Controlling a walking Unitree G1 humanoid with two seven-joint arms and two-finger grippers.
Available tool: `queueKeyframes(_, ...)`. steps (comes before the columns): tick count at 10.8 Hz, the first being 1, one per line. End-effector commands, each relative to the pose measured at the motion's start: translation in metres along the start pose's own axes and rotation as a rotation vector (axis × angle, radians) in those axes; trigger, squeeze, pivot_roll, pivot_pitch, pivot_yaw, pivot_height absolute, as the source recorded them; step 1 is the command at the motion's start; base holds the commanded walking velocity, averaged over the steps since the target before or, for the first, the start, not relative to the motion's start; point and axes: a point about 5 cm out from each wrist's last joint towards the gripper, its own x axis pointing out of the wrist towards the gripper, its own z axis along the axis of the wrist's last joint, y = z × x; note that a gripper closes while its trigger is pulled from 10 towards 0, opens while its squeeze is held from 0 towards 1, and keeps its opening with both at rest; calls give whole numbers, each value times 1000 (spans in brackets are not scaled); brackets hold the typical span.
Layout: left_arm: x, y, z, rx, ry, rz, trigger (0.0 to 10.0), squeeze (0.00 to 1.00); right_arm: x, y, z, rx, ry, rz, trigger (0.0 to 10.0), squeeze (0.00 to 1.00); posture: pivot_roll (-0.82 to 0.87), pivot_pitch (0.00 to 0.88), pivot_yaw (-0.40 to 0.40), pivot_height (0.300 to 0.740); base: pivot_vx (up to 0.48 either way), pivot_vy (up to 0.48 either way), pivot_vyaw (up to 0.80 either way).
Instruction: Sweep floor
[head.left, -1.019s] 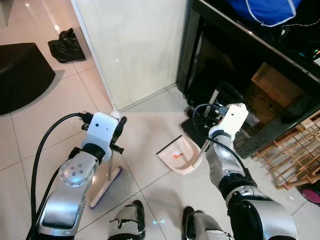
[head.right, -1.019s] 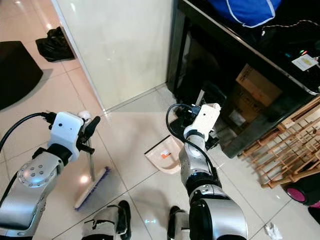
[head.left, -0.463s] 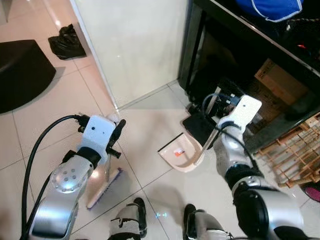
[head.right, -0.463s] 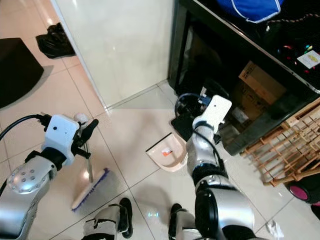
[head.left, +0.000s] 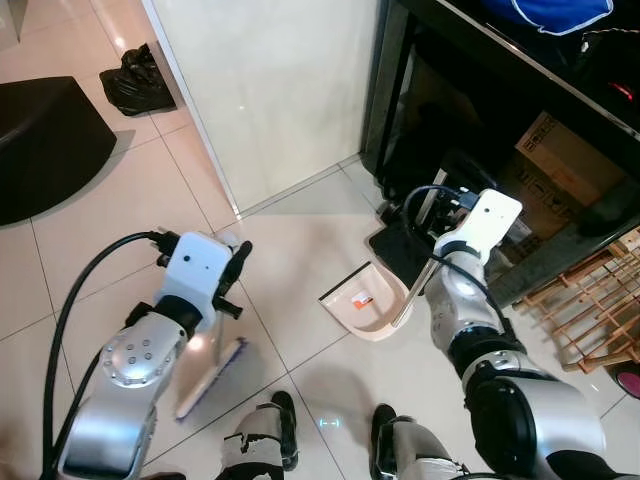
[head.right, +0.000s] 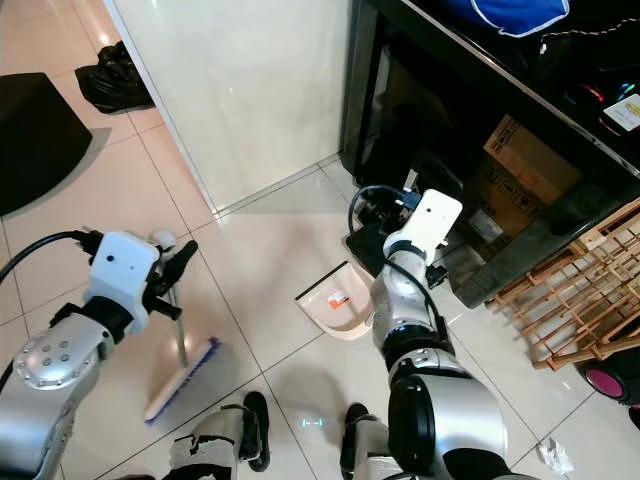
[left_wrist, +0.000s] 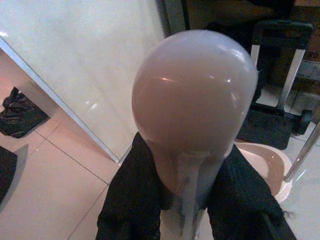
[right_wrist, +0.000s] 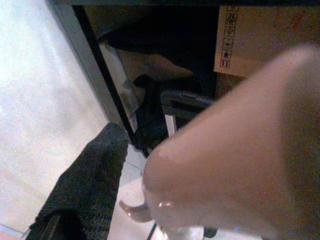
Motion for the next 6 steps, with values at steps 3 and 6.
queueKeyframes(3,-1,-3,4,5,-19,-1,10000,0,-5,-6,-9,-1,23,-21,5804,0,142,293,42,740,0,0,0)
queueKeyframes(6,3,-7,4,-10,-24,0,10000,0,-5,-7,-8,2,15,-11,0,0,121,280,32,740,0,0,0)
